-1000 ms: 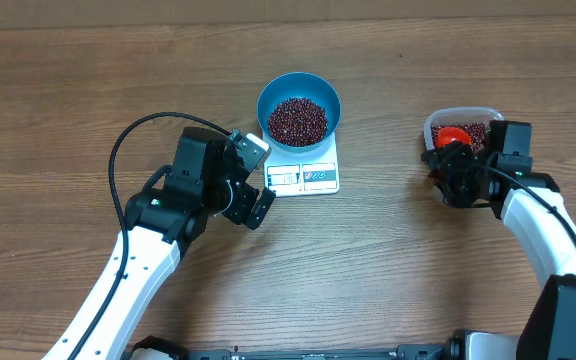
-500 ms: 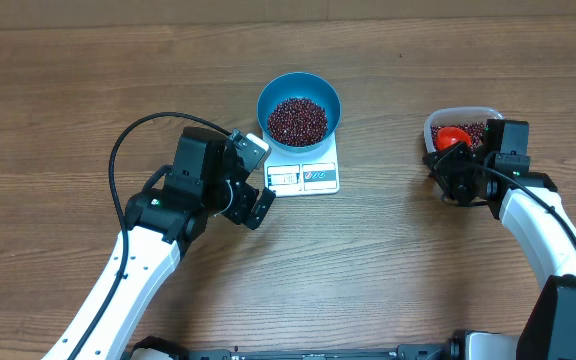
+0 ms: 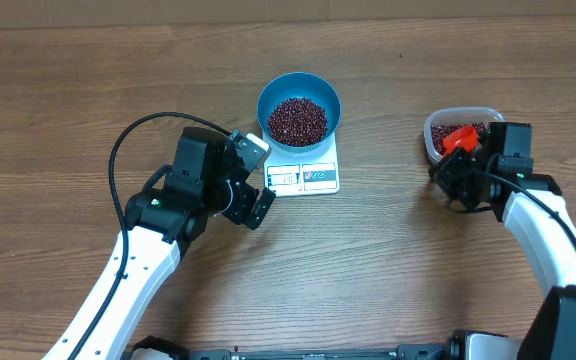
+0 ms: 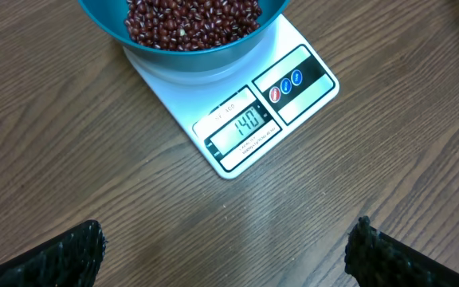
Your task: Scoop item into bowl and weigh 150g on scale
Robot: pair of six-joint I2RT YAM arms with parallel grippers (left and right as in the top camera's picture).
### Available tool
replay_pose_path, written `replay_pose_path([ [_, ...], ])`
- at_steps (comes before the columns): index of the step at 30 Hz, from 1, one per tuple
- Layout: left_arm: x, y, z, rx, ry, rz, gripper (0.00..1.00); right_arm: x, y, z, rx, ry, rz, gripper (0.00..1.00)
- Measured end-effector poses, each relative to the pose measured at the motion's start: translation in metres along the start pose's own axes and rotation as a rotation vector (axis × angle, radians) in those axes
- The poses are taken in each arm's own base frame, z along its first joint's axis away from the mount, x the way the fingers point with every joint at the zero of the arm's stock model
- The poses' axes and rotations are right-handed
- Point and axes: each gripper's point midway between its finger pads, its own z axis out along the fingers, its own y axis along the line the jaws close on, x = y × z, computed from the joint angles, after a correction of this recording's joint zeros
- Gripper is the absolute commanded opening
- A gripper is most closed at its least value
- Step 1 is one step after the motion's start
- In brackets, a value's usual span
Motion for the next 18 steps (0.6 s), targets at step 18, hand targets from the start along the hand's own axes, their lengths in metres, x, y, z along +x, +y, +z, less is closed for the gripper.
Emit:
replay_pose_path([
  [18, 0.0, 0.0, 0.0, 0.0, 0.0, 0.0, 0.99, -0.041, 0.055, -0.143, 0.091, 0.015, -0.333, 0.03],
])
